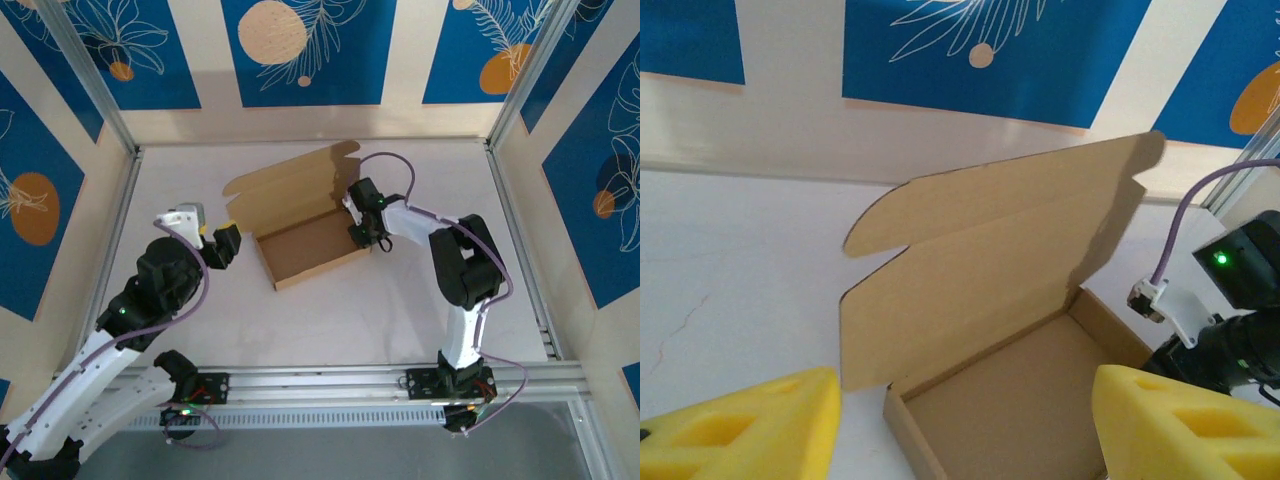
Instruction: Fold the paper box
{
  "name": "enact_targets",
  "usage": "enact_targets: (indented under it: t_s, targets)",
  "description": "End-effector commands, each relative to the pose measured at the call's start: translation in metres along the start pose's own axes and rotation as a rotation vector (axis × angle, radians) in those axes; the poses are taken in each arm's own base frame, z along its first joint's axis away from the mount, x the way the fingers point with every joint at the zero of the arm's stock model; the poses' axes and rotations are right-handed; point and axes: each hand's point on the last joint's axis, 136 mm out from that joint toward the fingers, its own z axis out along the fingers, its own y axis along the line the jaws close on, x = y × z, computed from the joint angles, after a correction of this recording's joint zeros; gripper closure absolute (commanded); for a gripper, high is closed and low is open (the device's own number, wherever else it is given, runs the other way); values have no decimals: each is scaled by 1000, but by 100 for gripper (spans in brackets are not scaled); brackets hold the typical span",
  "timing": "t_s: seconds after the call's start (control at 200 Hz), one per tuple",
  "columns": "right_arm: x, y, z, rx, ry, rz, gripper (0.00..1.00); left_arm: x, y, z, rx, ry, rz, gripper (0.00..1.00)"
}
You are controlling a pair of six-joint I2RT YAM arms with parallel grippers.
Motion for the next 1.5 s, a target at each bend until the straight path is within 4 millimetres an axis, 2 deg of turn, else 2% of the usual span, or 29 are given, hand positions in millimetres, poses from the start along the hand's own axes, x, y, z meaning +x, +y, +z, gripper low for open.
enact_targets:
  t_s: [0.0, 0.105, 0.16, 0.24, 0.325, 0.45, 0.53, 0.69, 0.87, 0.995, 1.115, 1.186, 1.356, 1.496]
  targets:
    - [4, -4, -7, 92, -13, 4, 60, -16, 4, -7, -19, -38, -24, 33]
    - [-2, -4, -15, 82, -63, 16, 41, -13, 5, -6, -24, -33, -21, 33]
    - [-8, -5, -27, 42, -106, 53, 36, -12, 5, -7, -24, -31, -21, 33]
    - [-22, -8, -47, -15, -185, 102, 35, -13, 5, -8, -21, -30, -21, 33]
    - [-34, -4, -66, -96, -268, 142, 38, -14, 5, -9, -20, -34, -22, 33]
    - [-40, 3, -78, -207, -344, 194, 40, -15, 3, -8, -16, -35, -26, 33]
    - [-36, 0, -72, -195, -320, 204, 41, -15, 3, -7, -16, -33, -29, 33]
    - [-22, 1, -47, -148, -220, 179, 43, -12, 3, -4, -19, -26, -31, 33]
    - [-14, 2, -26, -57, -153, 138, 56, -11, 4, -4, -25, -25, -37, 33]
    - [-15, 4, -20, 35, -136, 75, 61, -9, 6, -4, -31, -20, -35, 33]
    - [-18, -1, -16, 152, -114, 31, 76, -7, 7, -3, -37, -17, -31, 33]
    - [-18, -3, -12, 228, -90, -3, 81, -7, 7, -3, -37, -15, -27, 33]
    - [-16, -5, -4, 373, -42, -76, 87, -7, 7, -2, -39, -12, -25, 33]
    - [-13, -4, -4, 371, -30, -64, 87, -1, 9, 1, -56, 17, -12, 33]
